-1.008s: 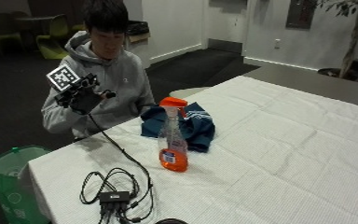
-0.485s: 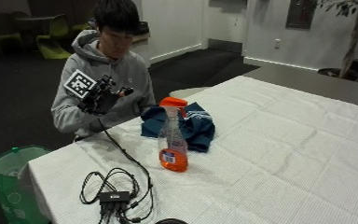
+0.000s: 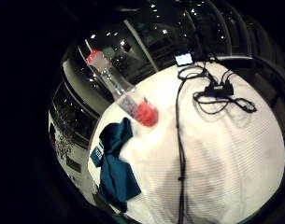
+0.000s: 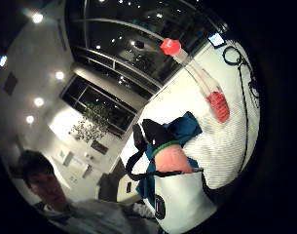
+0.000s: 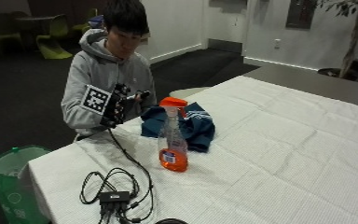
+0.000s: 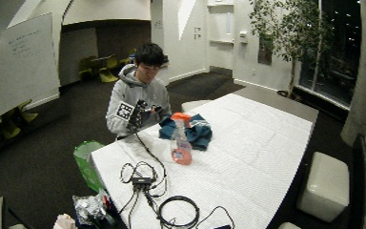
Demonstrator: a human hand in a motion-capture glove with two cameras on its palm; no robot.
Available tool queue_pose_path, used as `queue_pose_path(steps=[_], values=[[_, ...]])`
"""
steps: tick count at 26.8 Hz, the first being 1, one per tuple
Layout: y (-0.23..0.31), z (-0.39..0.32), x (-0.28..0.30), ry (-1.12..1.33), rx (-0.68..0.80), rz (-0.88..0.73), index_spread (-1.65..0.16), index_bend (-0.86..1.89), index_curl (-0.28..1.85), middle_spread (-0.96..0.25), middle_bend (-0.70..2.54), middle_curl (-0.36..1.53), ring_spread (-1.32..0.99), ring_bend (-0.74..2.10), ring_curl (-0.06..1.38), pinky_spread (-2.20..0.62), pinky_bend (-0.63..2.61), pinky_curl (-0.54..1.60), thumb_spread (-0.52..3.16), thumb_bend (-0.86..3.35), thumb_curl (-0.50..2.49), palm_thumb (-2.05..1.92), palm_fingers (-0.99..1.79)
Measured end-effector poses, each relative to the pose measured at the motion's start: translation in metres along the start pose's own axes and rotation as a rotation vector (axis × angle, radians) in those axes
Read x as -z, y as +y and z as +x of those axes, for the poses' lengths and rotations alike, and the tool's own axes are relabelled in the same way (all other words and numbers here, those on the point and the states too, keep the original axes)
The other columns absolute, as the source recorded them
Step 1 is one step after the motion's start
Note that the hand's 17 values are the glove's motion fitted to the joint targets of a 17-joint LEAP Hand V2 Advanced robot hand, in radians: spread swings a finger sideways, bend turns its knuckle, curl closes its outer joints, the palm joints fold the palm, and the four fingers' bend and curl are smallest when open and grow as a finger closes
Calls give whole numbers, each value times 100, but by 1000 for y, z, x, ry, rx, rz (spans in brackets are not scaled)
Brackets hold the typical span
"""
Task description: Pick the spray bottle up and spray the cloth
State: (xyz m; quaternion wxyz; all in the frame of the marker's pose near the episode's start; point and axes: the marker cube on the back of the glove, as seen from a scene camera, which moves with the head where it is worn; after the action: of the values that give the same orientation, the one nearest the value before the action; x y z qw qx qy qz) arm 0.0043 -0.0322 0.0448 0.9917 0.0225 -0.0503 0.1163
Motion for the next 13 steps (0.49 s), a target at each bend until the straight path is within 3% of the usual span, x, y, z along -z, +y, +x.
queue_pose_path(steps=[5,10,13], values=[[-21,6,-30,-38,42,-27,-24,11,16,10,26,31,15,39,26,25,56,34,99,-2,31,53,0],[-47,10,-58,-78,-86,3,-23,11,16,9,28,33,15,39,26,24,55,34,98,-2,32,54,1],[-57,17,-73,-100,-64,45,-23,11,16,8,29,33,14,40,26,24,56,34,98,-3,32,54,1]])
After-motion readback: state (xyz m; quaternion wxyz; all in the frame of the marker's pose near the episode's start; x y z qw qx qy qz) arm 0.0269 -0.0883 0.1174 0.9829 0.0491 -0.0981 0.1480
